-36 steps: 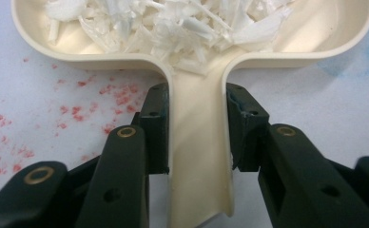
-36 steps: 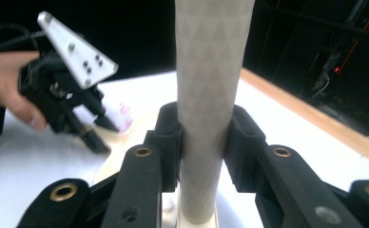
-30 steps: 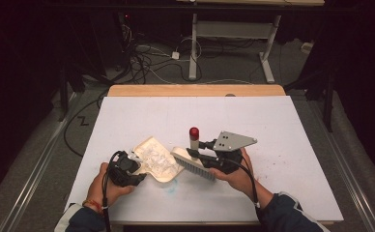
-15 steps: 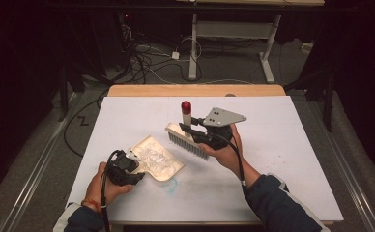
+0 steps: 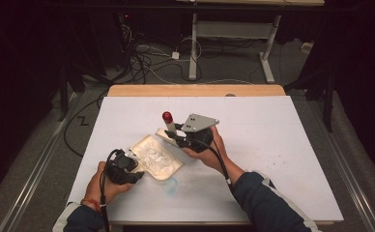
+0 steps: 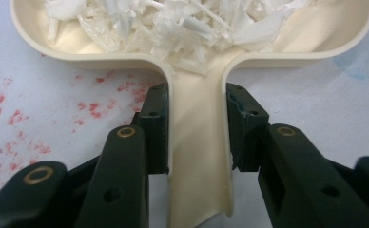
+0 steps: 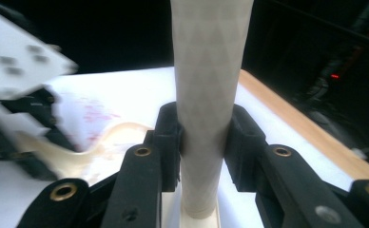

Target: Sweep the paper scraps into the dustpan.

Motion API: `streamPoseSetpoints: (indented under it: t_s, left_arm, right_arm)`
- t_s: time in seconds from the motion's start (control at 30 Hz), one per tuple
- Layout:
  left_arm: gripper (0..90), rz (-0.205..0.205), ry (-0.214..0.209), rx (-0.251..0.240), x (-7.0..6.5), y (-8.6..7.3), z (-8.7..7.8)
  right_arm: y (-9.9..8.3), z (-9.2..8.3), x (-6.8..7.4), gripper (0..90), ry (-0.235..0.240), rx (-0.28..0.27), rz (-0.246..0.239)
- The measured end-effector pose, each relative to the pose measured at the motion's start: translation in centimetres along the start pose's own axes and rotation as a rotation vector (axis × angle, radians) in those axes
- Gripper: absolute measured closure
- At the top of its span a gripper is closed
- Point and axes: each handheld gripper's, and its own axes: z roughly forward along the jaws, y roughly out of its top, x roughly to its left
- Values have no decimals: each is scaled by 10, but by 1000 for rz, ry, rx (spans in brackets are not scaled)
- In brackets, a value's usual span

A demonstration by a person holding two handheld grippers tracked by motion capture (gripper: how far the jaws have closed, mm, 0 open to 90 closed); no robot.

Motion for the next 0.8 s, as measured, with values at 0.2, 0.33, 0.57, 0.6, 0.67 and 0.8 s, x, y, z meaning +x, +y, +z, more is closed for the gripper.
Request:
streamPoseSetpoints:
  t_s: [0.2,0.33,0.57,0.6,0.67,0.8]
  left_arm:
    - [630,-4,2,1,1,-2,0]
    - [630,-8,3,3,2,-2,1]
    - [629,-23,9,0,1,-2,1]
    - [629,-26,9,-1,1,-2,1]
    - [629,-30,12,-4,1,-2,1]
    - [629,-40,15,-9,-1,-3,2]
  right_arm:
    - [5,-21,10,701,57,-49,15]
    - [10,-42,7,701,52,-89,32]
    - [8,-75,-6,701,9,-110,87]
    - [6,-78,-7,701,11,-105,97]
    - [1,-83,-6,701,0,-91,103]
    - [-11,-102,-6,701,-8,-75,95]
